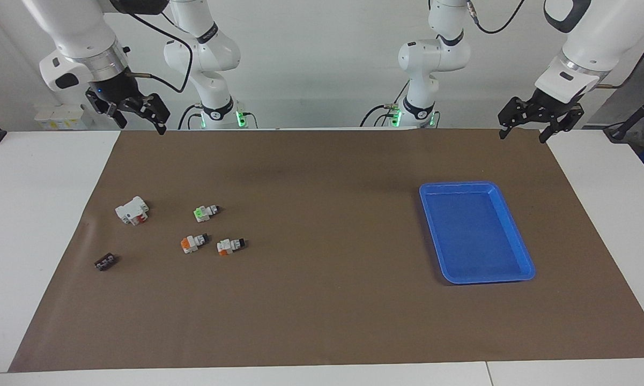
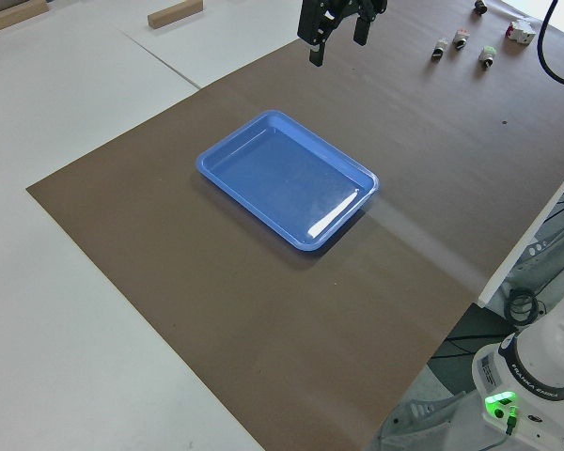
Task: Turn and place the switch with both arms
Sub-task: 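Move the right gripper over the green-and-white switch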
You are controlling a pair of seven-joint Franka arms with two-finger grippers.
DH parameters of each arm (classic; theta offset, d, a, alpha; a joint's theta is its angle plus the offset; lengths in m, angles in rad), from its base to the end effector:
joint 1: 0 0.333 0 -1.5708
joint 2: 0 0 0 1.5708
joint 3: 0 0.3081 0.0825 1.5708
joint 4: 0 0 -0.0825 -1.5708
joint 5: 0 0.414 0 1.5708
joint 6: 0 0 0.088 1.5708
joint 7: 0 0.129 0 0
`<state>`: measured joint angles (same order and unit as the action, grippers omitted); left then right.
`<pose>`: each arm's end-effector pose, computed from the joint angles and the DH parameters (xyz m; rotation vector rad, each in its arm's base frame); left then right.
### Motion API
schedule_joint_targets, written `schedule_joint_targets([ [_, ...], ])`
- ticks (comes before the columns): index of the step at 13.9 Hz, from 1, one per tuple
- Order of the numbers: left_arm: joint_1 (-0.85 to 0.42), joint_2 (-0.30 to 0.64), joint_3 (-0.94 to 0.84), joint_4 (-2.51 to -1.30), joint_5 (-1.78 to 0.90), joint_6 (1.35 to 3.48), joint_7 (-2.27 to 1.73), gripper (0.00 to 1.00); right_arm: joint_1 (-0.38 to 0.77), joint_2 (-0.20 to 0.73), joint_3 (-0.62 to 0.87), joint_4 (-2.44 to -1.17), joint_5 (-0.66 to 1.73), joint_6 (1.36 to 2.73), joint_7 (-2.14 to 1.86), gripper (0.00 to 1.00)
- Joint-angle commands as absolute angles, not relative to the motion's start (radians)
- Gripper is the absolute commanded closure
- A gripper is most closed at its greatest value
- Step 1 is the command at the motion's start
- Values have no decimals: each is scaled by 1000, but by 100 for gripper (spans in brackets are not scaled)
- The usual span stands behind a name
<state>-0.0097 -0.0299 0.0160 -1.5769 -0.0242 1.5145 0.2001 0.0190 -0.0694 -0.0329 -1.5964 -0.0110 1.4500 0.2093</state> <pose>0.5689 0.0005 0.6040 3.0986 -0.3027 -0.0464 0.5487 -0.0097 0.6112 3.1036 -0.3490 -0.1185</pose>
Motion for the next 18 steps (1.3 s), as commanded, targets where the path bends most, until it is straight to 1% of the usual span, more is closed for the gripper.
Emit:
schedule_joint_targets([
  [1,-6,-58,15,-1606,-32,1516,196,0,8,-77,-21,-1608,8,1457,226,0],
  [3,-6,-58,15,-1608,-32,1516,196,0,5,-78,-21,-1611,3,1453,235,0],
  [6,-6,-58,15,-1606,-32,1516,196,0,3,-98,-23,-1654,-8,1509,164,0],
  [10,-6,-58,15,-1606,-32,1516,196,0,0,-98,-25,-1666,-11,1532,172,0],
  [13,-6,-58,15,-1608,-32,1516,196,0,12,-123,-20,-1759,-20,1620,308,0],
  [15,-6,-58,15,-1606,-32,1516,196,0,50,-150,-20,-1868,-37,1725,411,0],
  [16,-6,-58,15,-1606,-32,1516,196,0,52,-158,-18,-1912,-38,1774,451,0],
  [18,-6,-58,15,-1606,-32,1516,196,0,64,-164,-18,-1979,-38,1853,506,0],
])
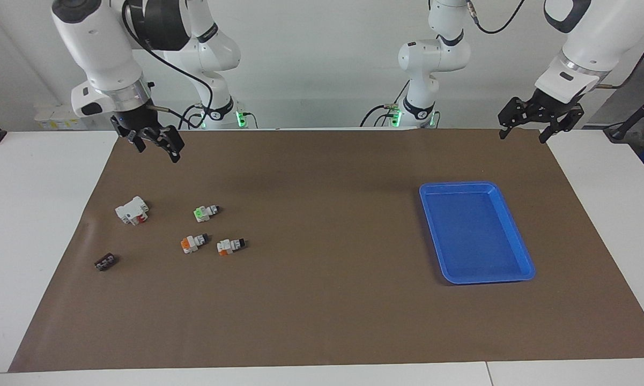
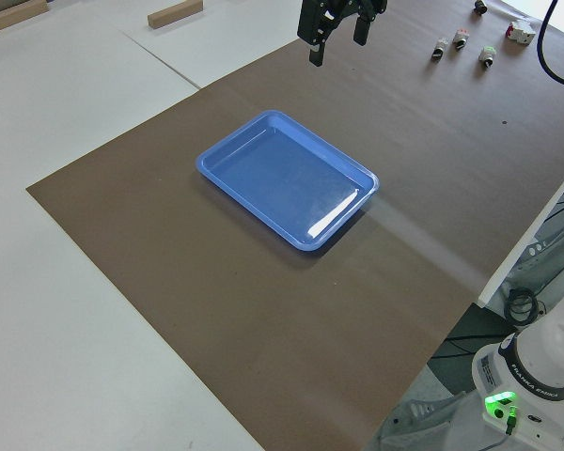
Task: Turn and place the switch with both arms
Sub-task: 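Move the right gripper over the green-and-white switch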
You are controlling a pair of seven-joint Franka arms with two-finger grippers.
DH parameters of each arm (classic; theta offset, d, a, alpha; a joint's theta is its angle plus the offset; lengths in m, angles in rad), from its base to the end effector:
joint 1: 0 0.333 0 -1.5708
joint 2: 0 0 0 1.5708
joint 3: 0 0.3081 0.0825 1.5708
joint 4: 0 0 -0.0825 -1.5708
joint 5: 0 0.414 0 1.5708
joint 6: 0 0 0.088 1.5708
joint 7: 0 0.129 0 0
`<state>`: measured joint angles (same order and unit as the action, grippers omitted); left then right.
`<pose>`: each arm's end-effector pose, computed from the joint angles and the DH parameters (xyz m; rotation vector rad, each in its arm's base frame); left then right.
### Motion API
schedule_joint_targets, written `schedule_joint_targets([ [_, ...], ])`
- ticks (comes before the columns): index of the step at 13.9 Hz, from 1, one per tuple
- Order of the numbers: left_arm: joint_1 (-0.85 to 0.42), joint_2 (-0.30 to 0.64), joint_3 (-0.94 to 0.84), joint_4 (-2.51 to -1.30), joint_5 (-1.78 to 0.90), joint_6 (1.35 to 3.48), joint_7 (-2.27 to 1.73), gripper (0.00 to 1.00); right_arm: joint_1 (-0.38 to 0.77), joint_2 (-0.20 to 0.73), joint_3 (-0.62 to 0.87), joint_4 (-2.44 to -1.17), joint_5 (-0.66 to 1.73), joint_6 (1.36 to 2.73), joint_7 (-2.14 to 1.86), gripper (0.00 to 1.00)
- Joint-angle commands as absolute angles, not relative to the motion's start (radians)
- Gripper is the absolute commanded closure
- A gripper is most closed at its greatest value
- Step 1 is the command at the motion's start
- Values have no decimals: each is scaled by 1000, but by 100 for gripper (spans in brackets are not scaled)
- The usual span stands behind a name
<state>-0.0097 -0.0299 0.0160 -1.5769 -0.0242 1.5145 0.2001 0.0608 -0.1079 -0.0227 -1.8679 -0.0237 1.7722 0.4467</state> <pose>0.5689 0.0005 0.6040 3.0986 -0.3027 -0.0464 0.5603 0.0184 0.5234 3.0607 -0.6266 0.0263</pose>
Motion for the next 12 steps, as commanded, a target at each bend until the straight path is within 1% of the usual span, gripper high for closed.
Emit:
schedule_joint_targets([
  [1,-6,-58,15,-1608,-32,1516,196,0,66,-160,-18,-1996,-38,1864,540,0],
  [4,-6,-58,15,-1606,-32,1516,196,0,92,-112,-18,-2005,-38,1893,682,0],
  [8,-6,-58,15,-1606,-32,1516,196,0,92,-89,-17,-2091,-21,2003,751,0],
  [12,-6,-58,15,-1606,-32,1516,196,0,110,-6,-17,-2123,-18,2054,902,0],
])
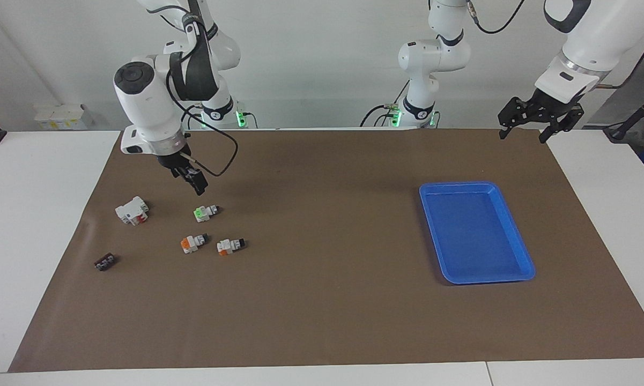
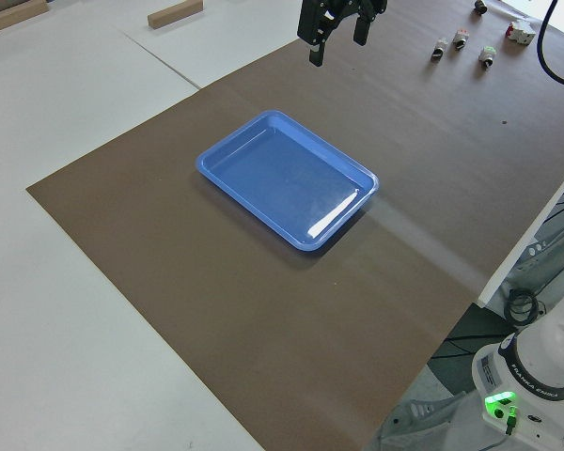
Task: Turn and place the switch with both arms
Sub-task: 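Move the right gripper over the green-and-white switch, then lower the right gripper and grasp the green-and-white switch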
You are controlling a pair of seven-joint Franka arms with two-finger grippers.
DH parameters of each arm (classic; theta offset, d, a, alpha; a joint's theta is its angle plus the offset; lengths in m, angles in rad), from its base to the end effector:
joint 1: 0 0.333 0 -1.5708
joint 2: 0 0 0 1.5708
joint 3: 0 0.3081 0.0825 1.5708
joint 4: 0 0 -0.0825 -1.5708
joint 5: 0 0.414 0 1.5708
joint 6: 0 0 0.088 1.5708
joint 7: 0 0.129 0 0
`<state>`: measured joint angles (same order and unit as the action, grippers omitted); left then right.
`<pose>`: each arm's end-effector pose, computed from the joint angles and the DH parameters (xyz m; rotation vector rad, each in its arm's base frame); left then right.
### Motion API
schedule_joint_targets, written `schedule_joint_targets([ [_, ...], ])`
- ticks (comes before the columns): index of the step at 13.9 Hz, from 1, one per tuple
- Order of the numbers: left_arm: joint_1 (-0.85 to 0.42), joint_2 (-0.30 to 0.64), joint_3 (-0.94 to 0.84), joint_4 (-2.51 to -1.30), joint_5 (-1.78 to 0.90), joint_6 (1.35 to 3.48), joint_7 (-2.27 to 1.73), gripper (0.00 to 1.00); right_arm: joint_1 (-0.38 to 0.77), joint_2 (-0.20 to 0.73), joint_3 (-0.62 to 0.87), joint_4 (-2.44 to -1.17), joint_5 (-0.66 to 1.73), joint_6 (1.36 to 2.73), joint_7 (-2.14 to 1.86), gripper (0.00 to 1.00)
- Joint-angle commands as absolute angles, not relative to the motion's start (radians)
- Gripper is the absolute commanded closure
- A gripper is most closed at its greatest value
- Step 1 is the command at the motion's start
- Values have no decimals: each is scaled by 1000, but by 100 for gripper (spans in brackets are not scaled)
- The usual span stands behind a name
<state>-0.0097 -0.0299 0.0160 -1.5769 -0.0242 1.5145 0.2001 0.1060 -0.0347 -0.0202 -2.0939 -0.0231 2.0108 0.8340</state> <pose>0.5689 0.0005 0.6040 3.0986 -0.3027 -0.0464 0.5558 0.0459 0.3893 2.8931 -1.1185 -0.0535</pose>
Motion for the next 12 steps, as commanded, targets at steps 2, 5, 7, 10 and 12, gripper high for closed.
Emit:
schedule_joint_targets([
  [2,-12,-58,14,-1608,-32,1505,195,0,109,8,-17,-2193,12,2159,925,0],
  [5,-18,-58,14,-1606,-32,1519,195,0,83,46,-17,-2256,44,2261,928,0],
  [7,-17,-58,15,-1606,-32,1511,195,0,58,52,-17,-2272,44,2281,920,0],
  [10,-18,-55,15,-1600,-29,1522,198,0,37,78,-17,-2275,63,2325,917,0],
  [12,-18,-51,15,-1591,-26,1520,199,0,37,83,-17,-2315,72,2367,917,0],
])
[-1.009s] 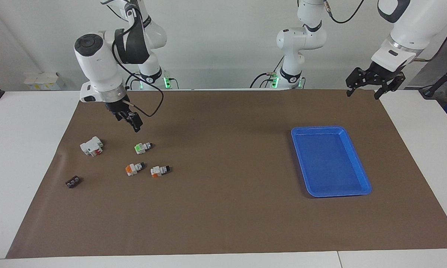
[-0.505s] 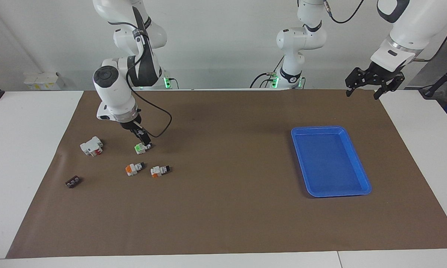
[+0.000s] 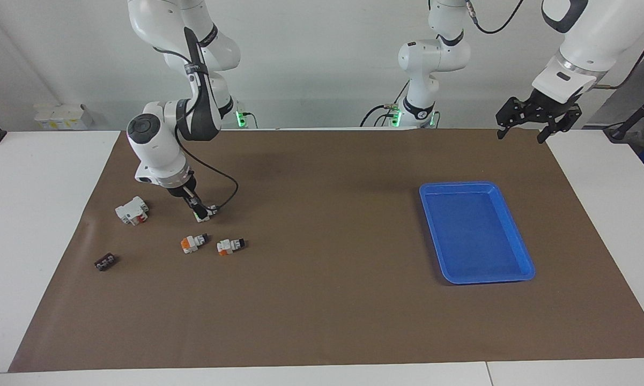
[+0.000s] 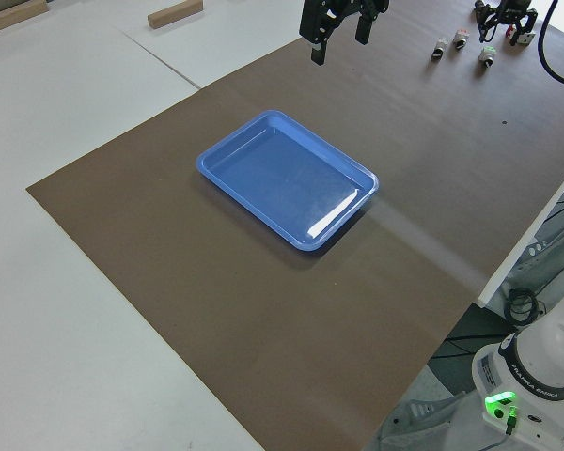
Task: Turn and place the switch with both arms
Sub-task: 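Lower the right gripper and grasp the green-and-white switch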
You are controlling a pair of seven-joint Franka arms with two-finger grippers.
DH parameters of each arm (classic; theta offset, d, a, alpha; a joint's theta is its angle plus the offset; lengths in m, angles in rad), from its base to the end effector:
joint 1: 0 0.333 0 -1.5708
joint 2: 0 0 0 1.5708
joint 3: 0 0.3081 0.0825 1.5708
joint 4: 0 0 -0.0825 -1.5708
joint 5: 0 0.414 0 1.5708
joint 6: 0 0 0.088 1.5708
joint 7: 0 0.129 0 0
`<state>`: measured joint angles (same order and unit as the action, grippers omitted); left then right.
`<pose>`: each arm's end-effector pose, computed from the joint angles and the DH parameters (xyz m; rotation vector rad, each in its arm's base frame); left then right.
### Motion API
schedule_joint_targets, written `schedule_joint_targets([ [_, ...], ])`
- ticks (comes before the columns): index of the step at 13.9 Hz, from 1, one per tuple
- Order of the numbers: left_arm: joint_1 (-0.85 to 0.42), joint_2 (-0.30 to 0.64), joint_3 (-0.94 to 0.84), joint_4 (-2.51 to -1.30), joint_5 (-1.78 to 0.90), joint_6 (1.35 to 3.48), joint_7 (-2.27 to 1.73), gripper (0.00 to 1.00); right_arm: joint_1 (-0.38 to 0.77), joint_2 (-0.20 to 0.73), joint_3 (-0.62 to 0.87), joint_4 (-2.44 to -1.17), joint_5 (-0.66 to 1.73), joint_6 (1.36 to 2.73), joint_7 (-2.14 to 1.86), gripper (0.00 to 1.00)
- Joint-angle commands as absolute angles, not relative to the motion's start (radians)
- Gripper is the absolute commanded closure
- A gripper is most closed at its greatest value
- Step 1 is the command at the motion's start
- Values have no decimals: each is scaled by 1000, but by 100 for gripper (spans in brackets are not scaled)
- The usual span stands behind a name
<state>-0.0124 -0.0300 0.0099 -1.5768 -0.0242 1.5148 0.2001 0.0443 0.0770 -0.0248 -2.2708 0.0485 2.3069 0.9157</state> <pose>0.5689 -0.0046 0.6041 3.0976 -0.3164 -0.0458 0.5415 0.0123 0.2699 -2.7973 1.4024 0.0806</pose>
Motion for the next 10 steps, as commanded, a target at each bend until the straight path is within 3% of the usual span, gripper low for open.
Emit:
schedule_joint_targets([
  [1,-18,-48,15,-1589,-25,1519,201,0,37,81,-17,-2321,72,2379,917,0],
  [7,-6,-16,14,-1551,-35,1532,203,0,48,123,-17,-2326,155,2454,908,0],
  [8,-8,-14,15,-1551,-32,1535,202,0,48,123,-17,-2329,155,2453,904,5],
  [9,-9,-17,15,-1549,-31,1523,202,0,41,123,-17,-2333,155,2453,888,17],
  [10,-14,-23,15,-1552,-26,1514,201,0,41,121,-17,-2335,155,2453,876,51],
])
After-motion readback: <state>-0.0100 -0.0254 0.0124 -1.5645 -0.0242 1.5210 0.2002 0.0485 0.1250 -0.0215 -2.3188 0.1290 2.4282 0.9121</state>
